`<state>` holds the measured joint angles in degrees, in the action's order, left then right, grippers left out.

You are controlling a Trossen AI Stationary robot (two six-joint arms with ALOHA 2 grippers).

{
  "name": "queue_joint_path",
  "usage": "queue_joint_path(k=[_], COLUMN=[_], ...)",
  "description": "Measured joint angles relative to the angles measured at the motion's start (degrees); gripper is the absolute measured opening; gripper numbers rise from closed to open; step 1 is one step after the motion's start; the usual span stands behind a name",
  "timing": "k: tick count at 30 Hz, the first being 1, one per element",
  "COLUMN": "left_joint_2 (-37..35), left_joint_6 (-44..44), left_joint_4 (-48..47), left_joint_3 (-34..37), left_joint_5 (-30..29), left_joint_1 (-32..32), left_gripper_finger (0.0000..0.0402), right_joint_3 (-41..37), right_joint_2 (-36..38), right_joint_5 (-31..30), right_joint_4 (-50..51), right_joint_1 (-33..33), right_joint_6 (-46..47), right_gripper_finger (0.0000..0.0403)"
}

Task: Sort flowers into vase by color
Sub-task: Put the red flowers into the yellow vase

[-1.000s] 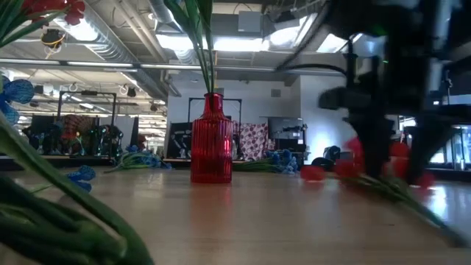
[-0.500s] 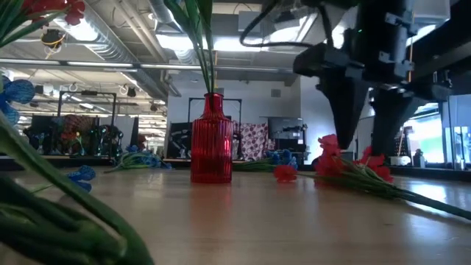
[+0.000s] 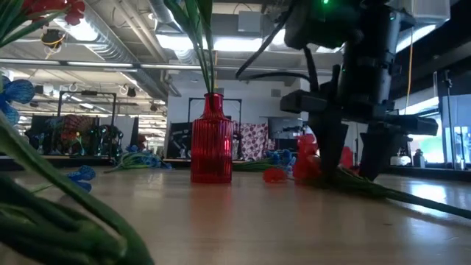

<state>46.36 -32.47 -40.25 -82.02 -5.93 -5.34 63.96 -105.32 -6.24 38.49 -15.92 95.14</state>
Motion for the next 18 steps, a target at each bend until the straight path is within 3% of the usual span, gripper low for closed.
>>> queue_joint_path(k=[6,9,18], left_joint_2=[0.0,0.0,-1.4], left_joint_6=[-0.3,-0.5,-1.5], left_joint_4=[0.0,0.0,-0.3], left_joint_3=[0.0,0.0,0.0], left_joint_5=[0.0,0.0,2.0], left_joint_1=[0.0,0.0,0.0], left_gripper_finger=[0.0218,0.0218,0.0218], right_joint_3=[0.1,0.1,0.0], right_joint_2=[-0.3,-0.3,-0.4], right_joint_5=[1.2,0.5,-4.0], right_joint_4=[-0.2,0.1,-1.7], right_joint_1=[0.2,0.2,0.2], right_joint_6=[-5.3,-5.4,-5.5], right_gripper_finger=[0.0219,0.0198,0.0047])
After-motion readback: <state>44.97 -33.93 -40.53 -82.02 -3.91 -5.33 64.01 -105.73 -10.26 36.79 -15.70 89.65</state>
